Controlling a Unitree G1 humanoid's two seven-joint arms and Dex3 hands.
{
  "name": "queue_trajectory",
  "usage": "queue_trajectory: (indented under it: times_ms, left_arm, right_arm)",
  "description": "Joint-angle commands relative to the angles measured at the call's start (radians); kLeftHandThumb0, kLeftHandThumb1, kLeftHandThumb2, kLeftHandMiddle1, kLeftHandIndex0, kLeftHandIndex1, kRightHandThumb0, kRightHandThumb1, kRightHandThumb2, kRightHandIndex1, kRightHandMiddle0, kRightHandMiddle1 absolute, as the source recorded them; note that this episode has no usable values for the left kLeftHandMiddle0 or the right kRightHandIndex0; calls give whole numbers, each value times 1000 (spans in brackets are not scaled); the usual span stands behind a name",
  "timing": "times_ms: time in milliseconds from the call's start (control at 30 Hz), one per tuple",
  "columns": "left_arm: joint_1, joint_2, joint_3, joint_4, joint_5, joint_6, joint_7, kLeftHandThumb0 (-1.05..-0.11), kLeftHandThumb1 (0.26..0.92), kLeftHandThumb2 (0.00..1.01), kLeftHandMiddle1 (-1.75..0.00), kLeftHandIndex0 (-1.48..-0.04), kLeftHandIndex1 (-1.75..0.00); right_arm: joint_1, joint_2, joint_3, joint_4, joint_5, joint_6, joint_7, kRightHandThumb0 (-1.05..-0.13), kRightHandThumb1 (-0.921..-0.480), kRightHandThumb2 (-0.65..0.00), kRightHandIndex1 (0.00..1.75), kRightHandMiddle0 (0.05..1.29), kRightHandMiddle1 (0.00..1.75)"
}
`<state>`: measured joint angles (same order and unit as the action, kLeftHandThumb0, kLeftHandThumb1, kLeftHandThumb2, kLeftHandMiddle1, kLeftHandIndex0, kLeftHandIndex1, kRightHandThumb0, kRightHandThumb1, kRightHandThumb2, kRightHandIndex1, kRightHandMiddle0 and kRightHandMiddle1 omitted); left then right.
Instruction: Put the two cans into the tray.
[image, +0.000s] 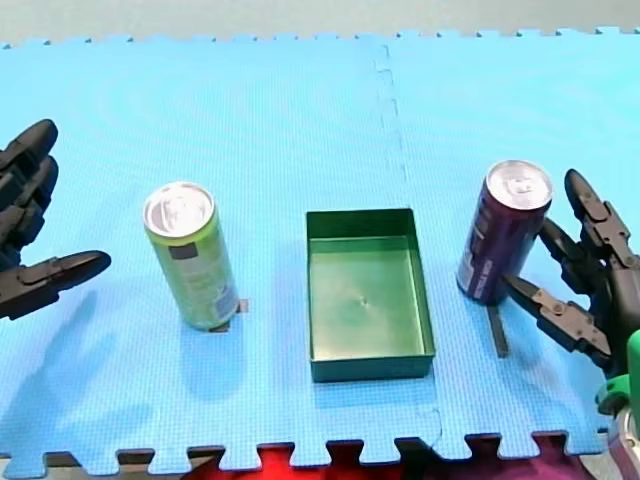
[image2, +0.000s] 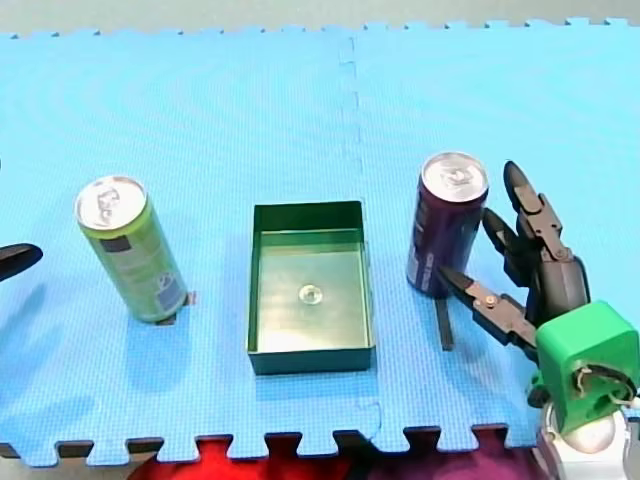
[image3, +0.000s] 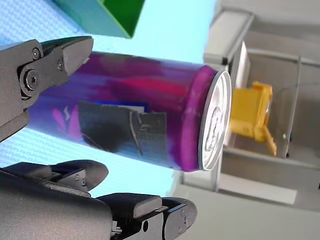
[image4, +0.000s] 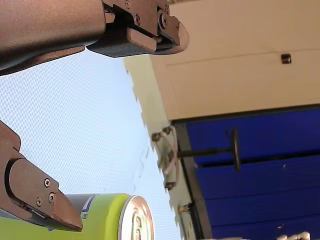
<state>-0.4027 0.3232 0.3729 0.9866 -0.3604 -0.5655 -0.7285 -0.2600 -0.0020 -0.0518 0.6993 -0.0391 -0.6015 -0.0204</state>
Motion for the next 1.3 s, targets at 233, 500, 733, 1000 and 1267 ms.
queue_trajectory:
  times_ms: [233, 500, 733, 1000, 1267]
  left_arm:
    - [0, 0, -2, -9, 7, -2, 17, -959, 630, 1, -2, -283, -1]
    - [14, 0, -11, -44, 13, 8, 40, -969, 635, 2, 0, -280, 0]
    - [18, 1, -10, -53, 7, 21, 36, -963, 636, 1, 0, -278, 0]
    - [13, 1, -7, -49, -5, 28, 25, -946, 632, 0, -2, -282, -1]
    - [12, 0, 3, -47, -23, 35, 1, -921, 622, 0, -5, -285, -1]
  right_arm:
    - [-20, 1, 3, 0, -1, 12, -5, -1048, -792, -1, 10, 244, 1]
    - [-24, -1, 10, 1, -19, 1, -20, -1048, -785, 0, 14, 244, 1]
    - [-22, -3, 18, -1, -31, 0, -30, -1048, -785, 0, 15, 244, 1]
    - [-43, 3, 25, 20, -36, -1, -42, -1048, -784, 0, 13, 242, 0]
    - [-58, 4, 31, 44, -39, -7, -44, -1048, -786, -1, 12, 237, 0]
